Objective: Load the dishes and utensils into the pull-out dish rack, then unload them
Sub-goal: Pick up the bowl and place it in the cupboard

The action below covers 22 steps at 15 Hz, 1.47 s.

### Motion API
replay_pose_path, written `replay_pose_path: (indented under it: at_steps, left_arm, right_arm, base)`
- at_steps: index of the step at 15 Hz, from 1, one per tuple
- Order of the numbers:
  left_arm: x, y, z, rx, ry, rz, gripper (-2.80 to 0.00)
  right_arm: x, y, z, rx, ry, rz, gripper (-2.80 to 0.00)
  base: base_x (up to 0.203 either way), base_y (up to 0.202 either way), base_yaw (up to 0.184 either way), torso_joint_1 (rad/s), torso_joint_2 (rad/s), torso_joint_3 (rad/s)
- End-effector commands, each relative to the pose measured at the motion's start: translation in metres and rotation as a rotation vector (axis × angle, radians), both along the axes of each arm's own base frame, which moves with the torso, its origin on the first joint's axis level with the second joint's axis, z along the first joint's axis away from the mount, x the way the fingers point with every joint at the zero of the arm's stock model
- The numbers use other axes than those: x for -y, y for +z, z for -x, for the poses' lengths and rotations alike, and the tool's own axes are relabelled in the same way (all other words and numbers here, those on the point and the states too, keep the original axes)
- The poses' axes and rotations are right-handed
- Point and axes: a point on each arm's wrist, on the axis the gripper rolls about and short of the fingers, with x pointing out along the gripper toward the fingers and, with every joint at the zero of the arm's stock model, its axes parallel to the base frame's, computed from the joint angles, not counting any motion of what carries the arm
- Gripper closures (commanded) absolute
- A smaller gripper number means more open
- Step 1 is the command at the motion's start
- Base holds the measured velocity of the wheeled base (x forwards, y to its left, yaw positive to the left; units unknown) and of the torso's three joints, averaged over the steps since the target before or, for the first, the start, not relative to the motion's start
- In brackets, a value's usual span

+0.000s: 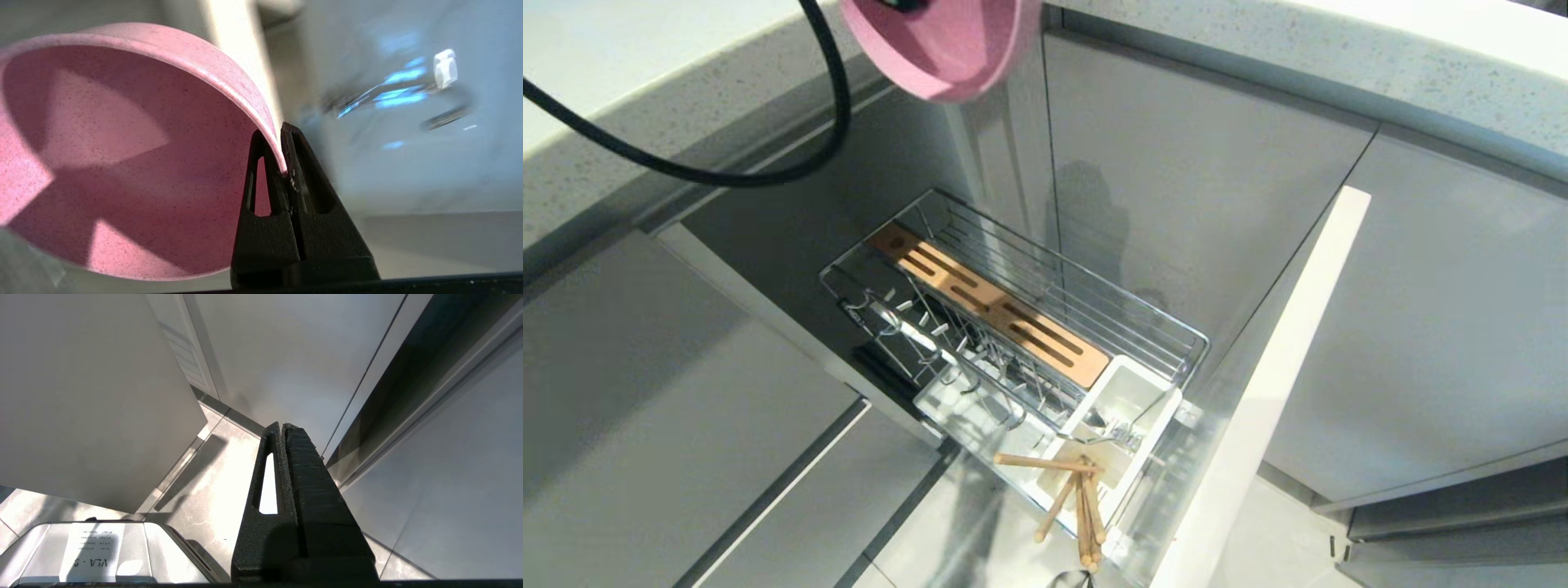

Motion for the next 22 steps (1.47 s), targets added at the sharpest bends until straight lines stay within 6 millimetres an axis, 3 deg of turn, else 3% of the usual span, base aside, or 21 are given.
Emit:
replay_pose_path:
  at_steps: [1,3,8,11,14,17,22]
  left_arm:
    - [0.025,-0.023,-0.013,-0.072,0.005,-0.034,0.00]
    - [0.037,-0.040,-0.022,-0.149,0.047,0.000,0.00]
    - [0.049,-0.057,-0.028,-0.217,0.047,0.089,0.00]
    - [0.054,-0.090,-0.031,-0.320,0.054,0.042,0.00]
    - [0.055,-0.108,-0.031,-0.370,0.061,0.022,0.00]
    - [0.054,-0.117,-0.032,-0.384,0.070,-0.002,0.00]
    - [0.040,-0.119,-0.052,-0.422,0.031,0.033,0.00]
  right_arm:
    - [0.000,0.000,0.000,-0.001,0.000,0.000,0.00]
    - [0.000,0.000,0.000,-0.001,0.000,0.000,0.00]
    - [0.000,0.000,0.000,-0.001,0.000,0.000,0.00]
    - [0.000,0.000,0.000,-0.001,0.000,0.000,0.00]
    - [0.000,0.000,0.000,-0.001,0.000,0.000,0.00]
    - [0.000,0.000,0.000,-0.001,0.000,0.000,0.00]
    - [0.000,0.000,0.000,-0.001,0.000,0.000,0.00]
  base:
    - [0.000,0.000,0.000,0.000,0.00,0.000]
    - [0.000,0.000,0.000,0.000,0.00,0.000]
    - [0.000,0.000,0.000,0.000,0.00,0.000]
    - [0.000,0.000,0.000,0.000,0.00,0.000]
    - [0.000,0.000,0.000,0.000,0.00,0.000]
    - [0.000,0.000,0.000,0.000,0.00,0.000]
    - [0.000,0.000,0.000,0.000,0.00,0.000]
